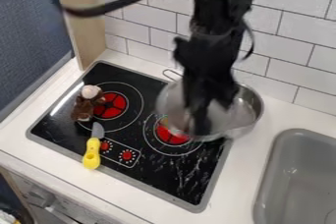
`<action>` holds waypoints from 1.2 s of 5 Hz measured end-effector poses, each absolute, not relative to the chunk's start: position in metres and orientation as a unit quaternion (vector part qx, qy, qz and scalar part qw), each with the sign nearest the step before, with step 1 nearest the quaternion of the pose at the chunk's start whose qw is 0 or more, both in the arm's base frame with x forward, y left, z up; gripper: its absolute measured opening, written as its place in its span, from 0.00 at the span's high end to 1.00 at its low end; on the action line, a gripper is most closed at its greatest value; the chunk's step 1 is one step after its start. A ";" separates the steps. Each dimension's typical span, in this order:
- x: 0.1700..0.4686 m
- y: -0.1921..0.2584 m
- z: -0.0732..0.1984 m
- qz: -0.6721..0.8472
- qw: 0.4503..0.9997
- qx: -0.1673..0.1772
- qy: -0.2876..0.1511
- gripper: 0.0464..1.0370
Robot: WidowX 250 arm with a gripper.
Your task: Moved the silver lid to the bottom right of the stove
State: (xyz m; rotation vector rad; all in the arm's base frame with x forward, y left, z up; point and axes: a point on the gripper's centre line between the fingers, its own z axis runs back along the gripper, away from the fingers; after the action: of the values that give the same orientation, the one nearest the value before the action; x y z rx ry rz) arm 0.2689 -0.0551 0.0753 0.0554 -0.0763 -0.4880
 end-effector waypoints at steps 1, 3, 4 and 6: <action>0.241 -0.053 0.057 -0.242 0.969 0.017 -0.037 0.99; 0.215 -0.042 0.019 -0.236 0.971 0.016 -0.011 0.99; 0.214 -0.049 0.009 -0.253 0.967 0.034 -0.004 0.99; 0.222 -0.056 -0.005 -0.266 0.963 0.045 0.005 0.99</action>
State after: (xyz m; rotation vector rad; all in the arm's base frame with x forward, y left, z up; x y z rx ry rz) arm 0.2215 -0.0564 -0.0052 0.0913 0.0111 -0.5387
